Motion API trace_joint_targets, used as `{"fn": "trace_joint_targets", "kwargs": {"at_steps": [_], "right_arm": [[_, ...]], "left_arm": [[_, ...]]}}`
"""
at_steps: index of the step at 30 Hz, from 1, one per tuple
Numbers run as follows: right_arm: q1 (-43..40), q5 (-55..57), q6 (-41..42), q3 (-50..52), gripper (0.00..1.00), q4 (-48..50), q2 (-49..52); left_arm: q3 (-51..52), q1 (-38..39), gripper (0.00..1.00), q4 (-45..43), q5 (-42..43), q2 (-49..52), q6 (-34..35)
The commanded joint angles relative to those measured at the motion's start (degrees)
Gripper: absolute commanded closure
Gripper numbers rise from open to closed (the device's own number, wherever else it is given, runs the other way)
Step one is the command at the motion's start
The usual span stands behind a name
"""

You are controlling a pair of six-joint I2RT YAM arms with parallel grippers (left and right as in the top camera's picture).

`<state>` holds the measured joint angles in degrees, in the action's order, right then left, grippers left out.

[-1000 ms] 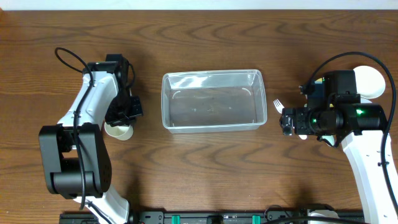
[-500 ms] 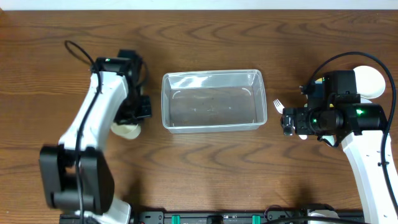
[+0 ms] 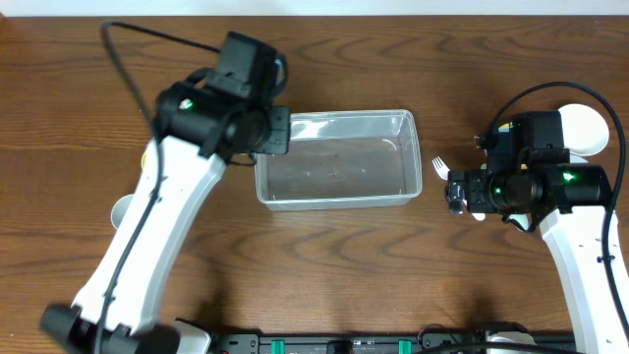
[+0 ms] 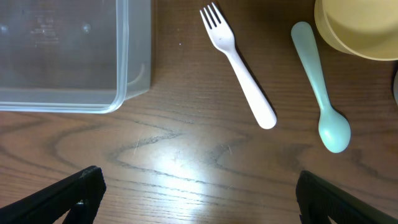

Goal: Pack container
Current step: 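Carry the white cup into the clear box and release it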

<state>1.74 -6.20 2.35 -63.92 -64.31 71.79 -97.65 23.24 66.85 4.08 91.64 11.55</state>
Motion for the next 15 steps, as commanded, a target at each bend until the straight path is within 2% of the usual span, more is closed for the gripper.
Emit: {"fn": "trace_joint_targets", "kwargs": {"at_steps": [1, 15], "right_arm": [[0.09, 0.39, -0.07, -0.92, 0.01, 0.00, 0.11], [0.09, 0.39, -0.04, -0.92, 0.01, 0.02, 0.13]], "left_arm": [[0.15, 0.59, 0.94, -0.28, -0.66, 5.55, -1.70], [0.17, 0.63, 0.94, -6.03, -0.63, 20.70, -4.20]]}}
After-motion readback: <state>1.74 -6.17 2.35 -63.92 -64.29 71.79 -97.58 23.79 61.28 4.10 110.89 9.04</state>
